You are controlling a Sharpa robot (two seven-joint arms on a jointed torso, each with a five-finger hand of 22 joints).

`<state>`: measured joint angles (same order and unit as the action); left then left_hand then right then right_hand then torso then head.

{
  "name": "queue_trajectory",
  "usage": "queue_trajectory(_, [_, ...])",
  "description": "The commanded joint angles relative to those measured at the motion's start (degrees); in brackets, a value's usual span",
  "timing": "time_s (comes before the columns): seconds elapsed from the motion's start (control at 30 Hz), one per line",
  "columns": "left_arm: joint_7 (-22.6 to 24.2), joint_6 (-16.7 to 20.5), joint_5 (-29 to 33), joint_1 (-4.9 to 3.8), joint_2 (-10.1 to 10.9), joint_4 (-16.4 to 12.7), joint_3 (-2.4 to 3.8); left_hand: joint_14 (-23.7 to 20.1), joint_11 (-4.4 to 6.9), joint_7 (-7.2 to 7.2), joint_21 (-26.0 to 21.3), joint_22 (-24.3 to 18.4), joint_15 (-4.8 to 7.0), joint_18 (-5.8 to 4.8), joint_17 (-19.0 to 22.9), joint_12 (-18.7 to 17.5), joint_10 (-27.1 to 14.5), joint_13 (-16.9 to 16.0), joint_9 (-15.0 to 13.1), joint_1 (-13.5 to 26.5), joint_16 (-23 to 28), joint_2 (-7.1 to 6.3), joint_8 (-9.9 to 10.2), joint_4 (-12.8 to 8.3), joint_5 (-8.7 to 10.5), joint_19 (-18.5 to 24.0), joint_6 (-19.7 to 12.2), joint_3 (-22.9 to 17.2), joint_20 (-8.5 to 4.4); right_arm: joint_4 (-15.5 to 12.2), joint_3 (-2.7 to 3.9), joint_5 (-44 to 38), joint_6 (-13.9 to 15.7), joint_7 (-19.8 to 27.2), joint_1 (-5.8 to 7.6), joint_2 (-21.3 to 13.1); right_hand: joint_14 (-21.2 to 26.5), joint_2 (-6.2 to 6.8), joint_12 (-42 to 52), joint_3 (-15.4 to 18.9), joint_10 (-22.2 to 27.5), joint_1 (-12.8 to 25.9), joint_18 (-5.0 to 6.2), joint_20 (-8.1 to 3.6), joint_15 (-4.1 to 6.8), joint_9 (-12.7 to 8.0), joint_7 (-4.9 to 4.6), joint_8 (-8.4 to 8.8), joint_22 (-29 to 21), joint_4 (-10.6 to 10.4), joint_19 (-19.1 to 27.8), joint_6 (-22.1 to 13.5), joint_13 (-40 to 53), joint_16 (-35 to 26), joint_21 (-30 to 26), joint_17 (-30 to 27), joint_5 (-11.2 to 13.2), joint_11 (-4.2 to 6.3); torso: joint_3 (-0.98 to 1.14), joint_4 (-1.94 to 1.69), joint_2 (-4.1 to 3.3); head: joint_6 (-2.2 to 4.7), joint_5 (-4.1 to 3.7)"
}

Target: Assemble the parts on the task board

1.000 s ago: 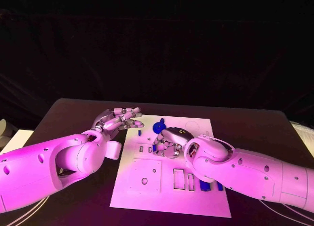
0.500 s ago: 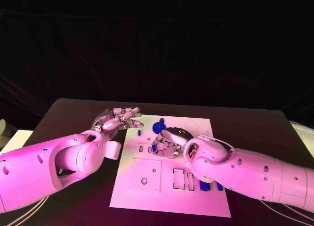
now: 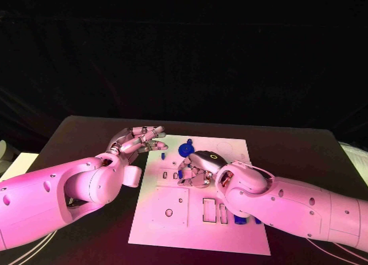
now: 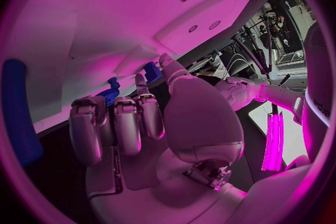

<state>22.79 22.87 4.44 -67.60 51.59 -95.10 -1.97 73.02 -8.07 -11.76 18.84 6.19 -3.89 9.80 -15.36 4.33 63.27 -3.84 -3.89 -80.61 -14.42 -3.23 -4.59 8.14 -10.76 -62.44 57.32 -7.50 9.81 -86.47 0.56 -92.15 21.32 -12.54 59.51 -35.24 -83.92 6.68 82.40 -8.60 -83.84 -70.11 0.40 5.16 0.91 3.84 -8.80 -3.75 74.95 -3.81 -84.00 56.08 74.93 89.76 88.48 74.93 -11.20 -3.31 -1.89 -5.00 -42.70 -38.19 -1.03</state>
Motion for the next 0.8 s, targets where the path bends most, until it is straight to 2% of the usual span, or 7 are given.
queue_trajectory(0.03, [0.02,-1.38,0.08,-0.02,-0.15,0.11,0.03,-0.07,0.19,0.23,-0.14,-0.08,0.08,0.72,-0.26,-0.07,0.17,-0.04,-0.09,-0.38,0.15,0.17,0.14,-0.43,0.21,-0.29,0.47,-0.17,0.12,-0.75,0.03,-0.41,4.51,1.84,-0.05,-0.52,-6.03,0.51,-0.41,0.51,-2.61,-0.02,0.45,0.31,-0.41,0.13,0.13,0.14,11.49,-0.01,-4.14,-0.14,11.35,0.13,-0.22,14.86,0.33,-0.42,0.04,-0.03,0.00,0.05,-0.04])
queue_trajectory(0.23, [-1.38,-1.61,-1.15,-0.02,-0.17,0.57,0.03,4.64,1.18,1.12,2.32,0.94,1.49,0.75,-3.29,0.06,1.69,-0.02,-0.12,0.25,-3.15,0.02,0.17,-0.63,0.25,-4.07,1.62,-0.27,-1.21,-3.90,0.55,1.46,7.29,7.53,-0.06,-2.78,-6.08,0.84,-0.30,1.19,-2.66,-0.70,0.42,0.38,-0.46,0.18,0.08,0.10,11.60,-0.16,-4.20,-0.41,11.37,0.24,-0.17,15.07,0.34,-0.46,0.07,0.12,0.05,0.10,0.09])
queue_trajectory(0.43, [-5.64,-2.32,-5.75,-0.01,-0.36,1.41,0.02,11.17,3.10,2.26,7.52,3.57,3.54,0.77,-11.53,2.11,7.88,-1.00,-0.15,1.21,-13.78,-0.24,0.26,-0.25,0.25,-9.98,2.69,-0.56,-3.29,-7.88,1.83,6.46,7.77,14.20,0.55,-6.41,-6.08,0.51,0.00,1.40,-2.81,-1.66,0.40,0.40,-0.45,0.32,0.15,-0.09,11.69,-0.19,-4.25,-0.14,11.47,0.24,-0.14,15.07,0.39,-0.41,0.07,0.26,0.22,0.27,-0.01])
queue_trajectory(0.57, [-13.22,-4.43,-13.26,-0.03,-0.74,2.25,0.03,14.65,5.44,4.03,15.60,9.28,5.37,0.34,-44.03,5.82,13.86,-3.81,-0.37,2.05,-47.30,-1.03,-0.15,0.33,0.23,-15.59,3.87,-0.59,-5.25,-10.49,2.37,13.95,2.89,17.98,2.74,-10.38,-5.97,-0.13,-0.81,1.42,-2.44,-2.97,0.50,0.36,-0.37,0.47,0.25,-0.26,11.27,0.05,-4.02,0.34,11.06,0.00,-0.36,14.62,0.06,-0.31,0.26,0.28,0.50,0.36,-0.14])
queue_trajectory(0.63, [-18.87,-6.71,-18.47,-0.08,-0.98,2.74,0.04,14.98,5.76,4.48,28.24,24.02,5.78,-1.62,-56.59,9.19,16.07,-6.52,-0.56,3.80,-59.60,-1.13,-0.63,1.41,0.39,-18.72,4.19,0.16,-5.91,-11.65,2.50,18.00,0.38,18.77,4.06,-12.78,-5.90,-0.33,-1.24,1.46,-2.25,-3.40,0.57,0.32,-0.33,0.53,0.30,-0.31,11.00,0.18,-3.87,0.54,10.83,-0.15,-0.50,14.33,-0.01,-0.26,0.33,0.37,0.82,0.22,-0.14])
queue_trajectory(0.7, [-25.17,-9.73,-24.61,-0.23,-1.29,3.26,0.06,15.55,6.64,5.66,37.99,35.68,6.45,-3.00,-65.28,14.81,17.07,-10.99,-1.29,5.27,-67.71,-1.25,-2.19,2.32,0.43,-20.29,5.43,1.34,-6.50,-12.32,2.58,21.70,-0.77,19.06,5.56,-15.08,-5.81,-0.55,-1.45,1.48,-2.16,-3.59,0.63,0.30,-0.30,0.57,0.34,-0.36,10.74,0.21,-3.74,0.72,10.72,-0.33,-0.64,13.98,0.10,-0.22,0.39,0.59,1.22,0.03,-0.21])
queue_trajectory(0.8, [-33.83,-13.82,-32.70,-0.58,-1.85,3.89,0.16,16.10,7.03,6.01,45.61,44.58,6.53,-3.91,-71.21,24.57,13.84,-19.46,-2.50,8.07,-72.89,-0.11,-4.45,5.30,0.55,-20.21,5.24,3.23,-7.11,-12.16,2.63,26.10,-0.82,19.07,7.57,-17.64,-5.80,-0.82,-1.41,1.49,-2.19,-3.83,0.63,0.27,-0.26,0.60,0.37,-0.37,10.72,0.24,-3.73,0.85,10.73,-0.36,-0.65,13.93,0.14,-0.18,0.50,0.82,1.65,-0.10,-0.23])
